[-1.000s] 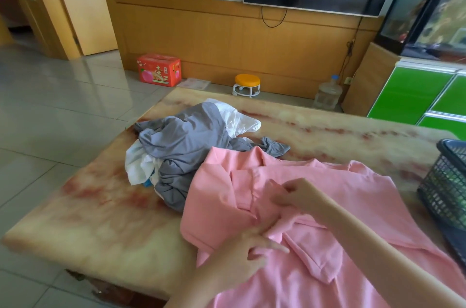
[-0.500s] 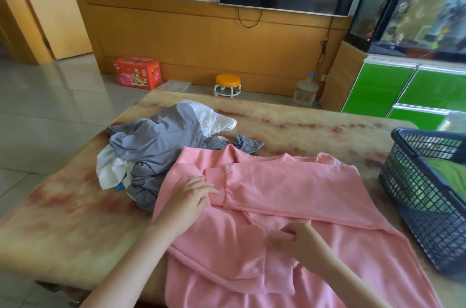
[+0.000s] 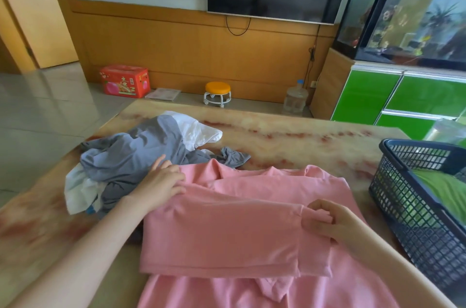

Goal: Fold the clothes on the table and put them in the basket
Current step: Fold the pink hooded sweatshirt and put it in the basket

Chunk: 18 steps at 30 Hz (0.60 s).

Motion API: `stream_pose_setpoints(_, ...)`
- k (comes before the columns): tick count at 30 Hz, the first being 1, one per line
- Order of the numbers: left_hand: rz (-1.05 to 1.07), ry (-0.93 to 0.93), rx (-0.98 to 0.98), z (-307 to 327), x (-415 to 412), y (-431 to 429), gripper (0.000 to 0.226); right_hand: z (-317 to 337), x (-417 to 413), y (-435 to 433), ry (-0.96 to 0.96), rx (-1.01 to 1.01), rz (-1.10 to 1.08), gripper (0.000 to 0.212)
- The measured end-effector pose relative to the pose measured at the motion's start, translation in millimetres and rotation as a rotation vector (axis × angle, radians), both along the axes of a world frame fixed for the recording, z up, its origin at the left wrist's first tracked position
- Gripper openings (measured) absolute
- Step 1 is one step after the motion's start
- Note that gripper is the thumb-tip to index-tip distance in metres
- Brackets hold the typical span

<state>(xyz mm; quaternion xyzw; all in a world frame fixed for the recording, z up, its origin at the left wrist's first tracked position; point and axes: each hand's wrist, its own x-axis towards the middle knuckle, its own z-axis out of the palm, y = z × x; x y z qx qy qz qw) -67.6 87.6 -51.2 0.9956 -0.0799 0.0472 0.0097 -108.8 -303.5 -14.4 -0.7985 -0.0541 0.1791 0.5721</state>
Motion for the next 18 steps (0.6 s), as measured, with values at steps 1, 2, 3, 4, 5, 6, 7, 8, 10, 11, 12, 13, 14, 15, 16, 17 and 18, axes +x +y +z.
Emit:
stream_pose_setpoints(1,0.004,-0.097,-0.104,1.7,5.1,0.4,0.025,-1.3,7.9,-4.0,0.014,0.007,-0.033,0.05)
stream_pose_setpoints(2,0.014,-0.169,-0.218,3.0,9.4,0.0,0.021,-3.1,17.2,-9.9,0.023,0.034,-0.078,0.057)
stream_pose_setpoints(3,0.019,-0.22,-0.321,4.1,13.7,-2.3,0.019,-2.8,26.7,-16.6,0.015,0.062,-0.123,0.053)
stream_pose_setpoints(4,0.028,-0.255,-0.398,4.3,17.8,-6.6,0.019,0.1,35.6,-22.0,-0.003,0.074,-0.155,0.046)
stream_pose_setpoints(5,0.039,-0.276,-0.445,4.8,20.9,-13.3,0.019,2.0,45.9,-28.4,-0.028,0.076,-0.184,0.046)
stream_pose_setpoints(6,0.04,-0.296,-0.46,5.3,24.5,-20.6,0.02,2.0,57.1,-35.9,-0.043,0.07,-0.205,0.059)
stream_pose_setpoints(7,0.03,-0.317,-0.438,6.2,28.3,-28.2,0.021,-0.3,67.4,-42.6,-0.045,0.073,-0.235,0.07)
stream_pose_setpoints(8,0.017,-0.325,-0.407,5.0,33.1,-33.2,0.023,-4.2,75.7,-46.7,-0.051,0.069,-0.262,0.067)
stream_pose_setpoints(10,0.021,-0.318,-0.371,-1.9,41.9,-38.3,0.024,-18.0,87.4,-49.0,-0.097,-0.003,-0.334,0.04)
stream_pose_setpoints(11,0.035,-0.303,-0.372,-7.6,46.6,-38.5,0.024,-27.8,90.0,-48.1,-0.092,-0.04,-0.364,0.032)
stream_pose_setpoints(12,0.055,-0.263,-0.368,-15.4,50.6,-37.9,0.024,-37.8,91.0,-45.2,-0.063,-0.045,-0.387,0.026)
stream_pose_setpoints(13,0.08,-0.212,-0.344,-23.8,53.6,-37.3,0.026,-48.4,91.5,-41.9,-0.042,-0.057,-0.395,0.02)
stream_pose_setpoints(14,0.115,-0.171,-0.323,-31.2,55.1,-36.9,0.029,-54.8,93.0,-36.4,-0.049,-0.101,-0.403,0.017)
stream_pose_setpoints(15,0.161,-0.134,-0.306,-36.2,55.9,-36.1,0.032,-57.3,95.6,-32.1,-0.079,-0.208,-0.408,0.018)
stream_pose_setpoints(16,0.191,-0.099,-0.293,-38.1,56.7,-35.1,0.033,-58.5,98.7,-30.9,-0.102,-0.322,-0.408,0.022)
stream_pose_setpoints(17,0.189,-0.075,-0.286,-38.8,58.3,-31.9,0.033,-58.2,101.4,-30.9,-0.126,-0.407,-0.416,0.023)
stream_pose_setpoints(18,0.167,-0.063,-0.288,-38.3,60.3,-27.9,0.031,-57.0,103.1,-32.0,-0.159,-0.462,-0.427,0.02)
